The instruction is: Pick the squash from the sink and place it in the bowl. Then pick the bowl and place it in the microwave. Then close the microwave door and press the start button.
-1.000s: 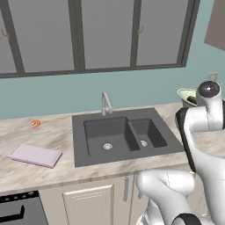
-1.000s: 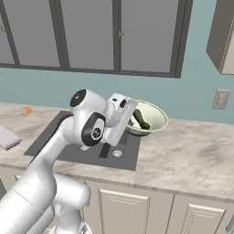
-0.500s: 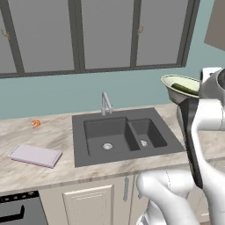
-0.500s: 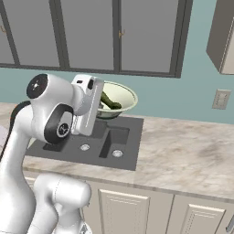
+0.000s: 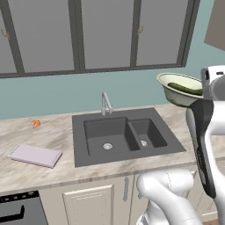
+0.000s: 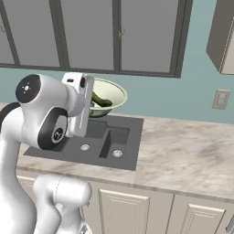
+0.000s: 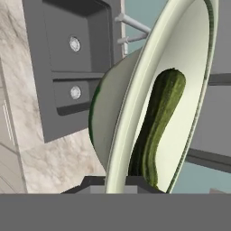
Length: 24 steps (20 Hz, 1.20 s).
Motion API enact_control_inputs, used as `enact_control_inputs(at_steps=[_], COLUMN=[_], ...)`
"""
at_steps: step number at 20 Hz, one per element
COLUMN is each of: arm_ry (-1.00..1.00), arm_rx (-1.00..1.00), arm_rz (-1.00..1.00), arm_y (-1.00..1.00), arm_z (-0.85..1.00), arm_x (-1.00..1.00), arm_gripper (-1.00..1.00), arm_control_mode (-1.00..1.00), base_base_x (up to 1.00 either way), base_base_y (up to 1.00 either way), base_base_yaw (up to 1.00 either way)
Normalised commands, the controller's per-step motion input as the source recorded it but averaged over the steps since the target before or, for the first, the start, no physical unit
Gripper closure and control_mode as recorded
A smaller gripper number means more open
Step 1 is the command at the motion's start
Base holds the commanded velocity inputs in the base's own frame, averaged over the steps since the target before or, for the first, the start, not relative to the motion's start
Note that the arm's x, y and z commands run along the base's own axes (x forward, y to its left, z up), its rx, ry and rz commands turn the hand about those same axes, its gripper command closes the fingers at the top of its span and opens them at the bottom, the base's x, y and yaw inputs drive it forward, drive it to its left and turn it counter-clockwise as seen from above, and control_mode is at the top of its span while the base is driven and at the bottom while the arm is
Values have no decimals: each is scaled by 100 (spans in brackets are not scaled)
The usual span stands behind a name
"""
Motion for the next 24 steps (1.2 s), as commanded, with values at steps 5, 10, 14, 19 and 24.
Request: enact_control_inputs(at_steps=[5,10,14,19,24], arm_ry=[0,0,0,0,0], arm_rx=[0,0,0,0,0], arm_rz=[0,0,0,0,0], arm_y=[1,0,0,0,0], arm_z=[0,0,0,0,0], arm_x=[0,0,0,0,0], arm_gripper=[100,100,100,100,100], arm_control_mode=[-100,100,100,100,100], base_base_x=[0,0,0,-37,-44], base_base_y=[0,0,1,-14,-7], base_base_yaw=[0,0,0,-27,-61])
